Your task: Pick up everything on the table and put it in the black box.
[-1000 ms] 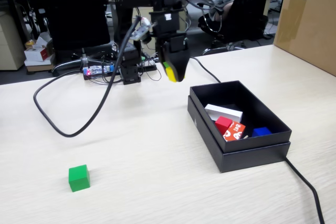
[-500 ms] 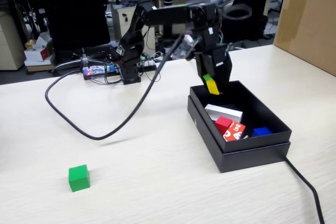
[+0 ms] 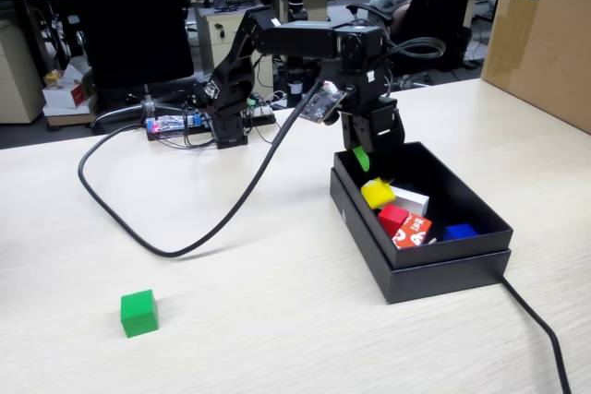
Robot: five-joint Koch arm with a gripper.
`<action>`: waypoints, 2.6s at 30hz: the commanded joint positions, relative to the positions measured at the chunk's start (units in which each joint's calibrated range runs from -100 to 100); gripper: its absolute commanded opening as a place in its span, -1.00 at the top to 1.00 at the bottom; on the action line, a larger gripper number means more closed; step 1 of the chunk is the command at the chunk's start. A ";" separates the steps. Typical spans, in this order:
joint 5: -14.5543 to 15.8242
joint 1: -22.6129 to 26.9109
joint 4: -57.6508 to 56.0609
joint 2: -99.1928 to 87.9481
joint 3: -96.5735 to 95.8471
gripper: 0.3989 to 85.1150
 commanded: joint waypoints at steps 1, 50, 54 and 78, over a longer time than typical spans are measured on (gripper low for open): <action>-0.05 -0.49 1.42 -6.94 2.22 0.32; -20.22 -29.74 18.09 26.45 21.44 -0.04; -20.71 -29.99 19.82 28.06 21.62 -0.04; -22.61 -30.23 19.73 31.62 21.53 0.26</action>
